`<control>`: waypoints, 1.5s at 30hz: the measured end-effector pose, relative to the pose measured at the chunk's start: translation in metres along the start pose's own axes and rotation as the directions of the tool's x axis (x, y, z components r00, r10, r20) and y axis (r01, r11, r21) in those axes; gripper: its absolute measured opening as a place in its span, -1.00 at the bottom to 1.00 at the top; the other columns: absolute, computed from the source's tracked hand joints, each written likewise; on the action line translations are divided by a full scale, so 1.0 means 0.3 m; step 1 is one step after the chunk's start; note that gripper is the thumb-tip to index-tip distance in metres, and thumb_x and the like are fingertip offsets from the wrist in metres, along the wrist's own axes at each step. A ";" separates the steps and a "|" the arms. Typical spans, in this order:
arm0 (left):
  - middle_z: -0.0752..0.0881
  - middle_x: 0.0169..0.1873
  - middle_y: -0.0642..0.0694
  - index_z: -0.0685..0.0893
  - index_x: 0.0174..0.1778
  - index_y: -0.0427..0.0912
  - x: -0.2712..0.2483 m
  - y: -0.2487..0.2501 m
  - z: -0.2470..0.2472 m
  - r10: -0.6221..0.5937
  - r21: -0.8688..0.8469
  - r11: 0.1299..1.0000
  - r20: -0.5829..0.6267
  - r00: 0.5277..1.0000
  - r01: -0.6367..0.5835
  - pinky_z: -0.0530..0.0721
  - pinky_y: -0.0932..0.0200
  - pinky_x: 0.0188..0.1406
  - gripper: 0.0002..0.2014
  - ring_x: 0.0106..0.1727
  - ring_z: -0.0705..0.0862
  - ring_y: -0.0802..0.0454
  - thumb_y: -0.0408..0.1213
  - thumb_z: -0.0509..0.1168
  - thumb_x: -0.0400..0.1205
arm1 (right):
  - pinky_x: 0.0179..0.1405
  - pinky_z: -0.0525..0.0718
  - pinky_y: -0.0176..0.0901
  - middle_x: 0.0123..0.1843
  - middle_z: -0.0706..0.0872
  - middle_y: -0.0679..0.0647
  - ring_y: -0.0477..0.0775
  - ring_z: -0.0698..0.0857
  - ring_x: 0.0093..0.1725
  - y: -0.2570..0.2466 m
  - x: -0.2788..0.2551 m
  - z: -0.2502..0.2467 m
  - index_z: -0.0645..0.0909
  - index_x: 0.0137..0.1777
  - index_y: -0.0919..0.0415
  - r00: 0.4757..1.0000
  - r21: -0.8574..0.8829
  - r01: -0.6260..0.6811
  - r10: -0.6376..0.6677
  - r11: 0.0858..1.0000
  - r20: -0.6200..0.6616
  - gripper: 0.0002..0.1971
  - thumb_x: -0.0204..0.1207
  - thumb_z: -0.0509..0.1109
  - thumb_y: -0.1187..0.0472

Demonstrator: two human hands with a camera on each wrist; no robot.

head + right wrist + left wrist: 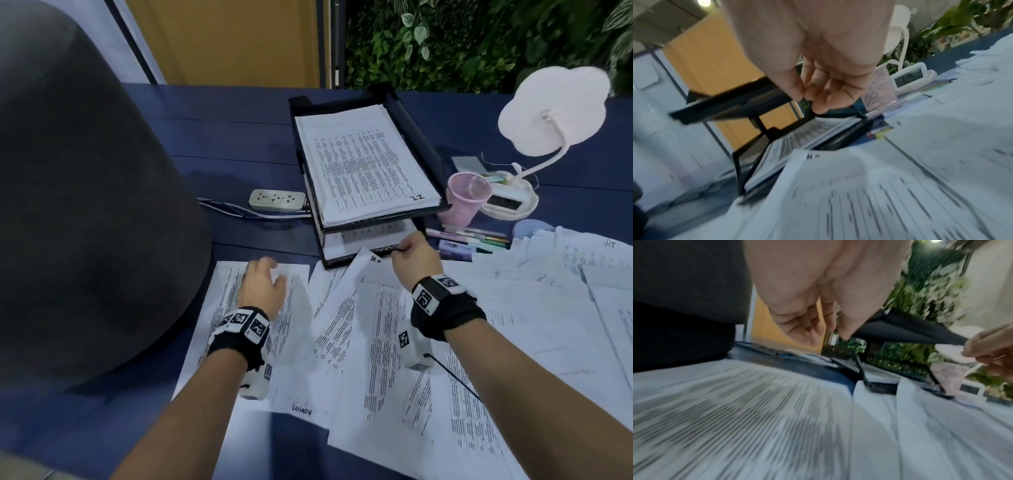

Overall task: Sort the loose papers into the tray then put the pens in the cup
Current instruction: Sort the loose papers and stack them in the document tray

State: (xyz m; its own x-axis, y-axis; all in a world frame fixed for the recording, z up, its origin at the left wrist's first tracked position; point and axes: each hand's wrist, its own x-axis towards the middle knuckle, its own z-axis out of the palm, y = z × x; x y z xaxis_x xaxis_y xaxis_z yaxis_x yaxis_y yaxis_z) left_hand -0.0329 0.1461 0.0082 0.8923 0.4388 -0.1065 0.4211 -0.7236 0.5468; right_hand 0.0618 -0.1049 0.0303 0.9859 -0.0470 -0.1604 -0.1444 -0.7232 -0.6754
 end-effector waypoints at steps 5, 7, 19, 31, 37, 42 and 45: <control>0.43 0.40 -0.25 0.42 0.46 -0.23 -0.045 -0.167 0.022 -0.234 0.255 0.945 0.090 0.968 0.205 0.47 -0.15 0.37 -0.48 0.44 0.37 -0.21 -0.06 0.25 0.63 | 0.19 0.62 -0.01 0.25 0.65 0.17 0.24 0.59 0.24 0.059 -0.077 0.111 0.57 0.24 0.12 0.962 -0.281 0.067 0.013 0.957 0.273 -0.70 0.52 0.31 0.14; 0.37 0.45 -0.27 0.33 0.51 -0.24 -0.051 -0.215 0.014 -0.352 0.304 0.900 0.084 0.932 0.313 0.41 -0.24 0.40 -0.36 0.50 0.30 -0.22 0.08 0.23 0.61 | 0.26 0.59 0.09 0.39 0.53 0.10 0.22 0.50 0.35 0.072 -0.107 0.137 0.46 0.40 0.01 0.948 -0.419 0.104 0.037 0.902 0.315 -0.54 0.50 0.33 -0.01; 0.37 0.45 -0.32 0.23 0.50 -0.28 -0.034 -0.243 -0.004 -0.439 0.244 0.879 0.082 0.895 0.410 0.45 -0.22 0.36 -0.03 0.47 0.34 -0.27 0.20 0.50 0.35 | 0.44 0.28 0.37 0.66 0.12 -0.06 0.13 0.12 0.63 0.113 -0.173 0.186 0.18 0.59 -0.13 0.914 -0.532 0.159 0.080 0.832 0.397 -0.24 0.42 0.40 -0.17; 0.69 0.07 -0.17 0.55 0.13 -0.24 0.042 -0.186 -0.031 -0.435 0.067 0.900 0.210 0.876 0.431 0.65 0.12 -0.04 -0.59 0.05 0.68 -0.16 -0.22 0.47 0.42 | 0.45 0.29 0.35 0.65 0.13 -0.06 0.11 0.14 0.62 0.116 -0.173 0.187 0.22 0.57 -0.14 0.919 -0.516 0.152 0.072 0.843 0.389 -0.26 0.41 0.42 -0.15; 0.65 -0.20 -0.15 0.51 -0.15 -0.22 0.036 -0.035 -0.193 -0.115 -0.071 0.991 -0.030 0.993 0.112 0.57 0.11 -0.23 -0.79 -0.13 0.66 -0.16 -0.30 0.44 0.49 | 0.44 0.30 0.34 0.65 0.14 -0.09 0.10 0.14 0.62 0.110 -0.168 0.190 0.22 0.56 -0.16 0.916 -0.519 0.141 0.089 0.843 0.392 -0.25 0.39 0.43 -0.15; 0.72 -0.29 -0.13 0.56 -0.19 -0.15 0.041 0.073 -0.360 0.110 -0.161 0.975 -0.261 0.959 -0.156 0.71 -0.08 -0.16 -0.81 -0.20 0.69 -0.22 -0.19 0.43 0.45 | 0.44 0.35 0.32 0.64 0.16 -0.07 0.11 0.20 0.60 0.100 -0.170 0.174 0.21 0.57 -0.15 0.904 -0.511 0.132 0.108 0.850 0.413 -0.25 0.39 0.41 -0.16; 0.76 -0.34 0.03 0.59 -0.29 -0.04 0.038 0.102 -0.434 0.163 -0.412 0.874 -0.251 0.954 -0.258 0.75 -0.05 -0.21 -0.78 -0.27 0.73 -0.04 -0.23 0.55 0.37 | 0.41 0.48 0.12 0.56 0.38 0.07 0.14 0.42 0.49 0.071 -0.165 0.165 0.29 0.56 -0.02 0.924 -0.271 0.040 0.068 0.962 0.376 -0.24 0.38 0.48 -0.13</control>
State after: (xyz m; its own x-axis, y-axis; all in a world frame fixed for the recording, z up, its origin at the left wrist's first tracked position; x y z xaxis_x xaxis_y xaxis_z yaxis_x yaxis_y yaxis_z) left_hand -0.0311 0.1984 0.1318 0.8789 0.4349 0.1962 0.0713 -0.5263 0.8473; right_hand 0.0057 -0.0838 -0.0119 0.8695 0.1670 -0.4648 -0.0765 -0.8842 -0.4608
